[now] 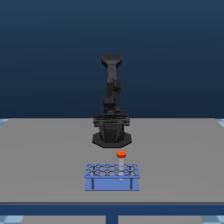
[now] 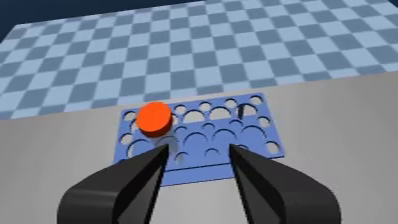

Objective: Pick up the centrifuge tube on the rack

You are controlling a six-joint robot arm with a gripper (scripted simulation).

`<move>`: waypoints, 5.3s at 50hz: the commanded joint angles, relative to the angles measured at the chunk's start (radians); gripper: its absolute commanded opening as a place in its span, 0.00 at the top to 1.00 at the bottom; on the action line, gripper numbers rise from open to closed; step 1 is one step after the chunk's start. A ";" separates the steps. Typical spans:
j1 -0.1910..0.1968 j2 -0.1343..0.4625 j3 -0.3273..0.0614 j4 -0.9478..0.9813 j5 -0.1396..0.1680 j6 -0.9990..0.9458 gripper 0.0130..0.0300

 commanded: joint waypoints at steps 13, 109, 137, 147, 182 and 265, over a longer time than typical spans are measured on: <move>0.049 0.063 -0.045 0.045 -0.036 -0.055 0.00; 0.150 0.294 -0.188 -0.076 -0.120 0.046 0.00; 0.150 0.352 -0.155 -0.335 -0.188 0.313 0.00; 0.150 0.366 -0.148 -0.375 -0.205 0.354 0.00; 0.150 0.370 -0.146 -0.387 -0.211 0.366 1.00; 0.150 0.237 -0.233 0.466 -0.074 -0.503 1.00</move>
